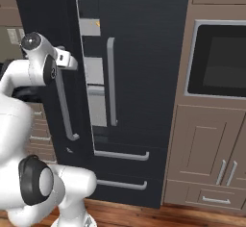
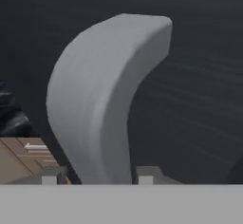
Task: Retrieve the steak from the fridge and place it on the saucepan with marinade on the stove.
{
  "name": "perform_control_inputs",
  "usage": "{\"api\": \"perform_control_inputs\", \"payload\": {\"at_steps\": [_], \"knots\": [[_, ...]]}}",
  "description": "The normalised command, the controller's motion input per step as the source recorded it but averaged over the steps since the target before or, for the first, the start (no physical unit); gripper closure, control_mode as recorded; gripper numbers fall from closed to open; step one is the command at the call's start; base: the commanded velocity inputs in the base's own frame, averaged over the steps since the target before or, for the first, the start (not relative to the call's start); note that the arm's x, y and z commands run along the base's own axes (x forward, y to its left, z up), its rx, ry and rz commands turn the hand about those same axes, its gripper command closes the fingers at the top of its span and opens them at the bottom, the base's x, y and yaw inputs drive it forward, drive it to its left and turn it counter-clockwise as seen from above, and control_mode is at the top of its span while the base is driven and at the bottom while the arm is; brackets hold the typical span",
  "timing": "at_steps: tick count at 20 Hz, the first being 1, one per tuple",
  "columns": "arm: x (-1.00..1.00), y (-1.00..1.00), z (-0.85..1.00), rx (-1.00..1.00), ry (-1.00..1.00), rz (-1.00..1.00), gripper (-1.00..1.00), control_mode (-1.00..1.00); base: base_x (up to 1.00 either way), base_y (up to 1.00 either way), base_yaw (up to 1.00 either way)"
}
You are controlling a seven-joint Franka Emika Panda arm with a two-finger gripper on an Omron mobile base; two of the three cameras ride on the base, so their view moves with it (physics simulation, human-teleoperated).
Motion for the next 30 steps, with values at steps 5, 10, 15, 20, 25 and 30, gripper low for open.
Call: {"api": "perform_control_inputs", "payload": {"at_steps": [5,10,15,20,25,30], "knots": [[-0.73,0.35,-0.04,0.00,0.04,0.00,1.00,-1.00,0.00,0.00,0.00],[-0.48,0.32,-0.07,0.00,0.04,0.00,1.00,-1.00,0.00,0.00,0.00],[-0.34,0.29,-0.04,0.00,0.03,0.00,1.00,-1.00,0.00,0.00,0.00],[-0.06,0.10,-0.01,0.00,0.00,0.00,1.00,-1.00,0.00,0.00,0.00],[0.00,0.00,0.00,0.00,0.00,0.00,1.00,-1.00,0.00,0.00,0.00],[0.00,-0.02,-0.01,0.00,-0.01,0.02,1.00,-1.00,0.00,0.00,0.00]]}}
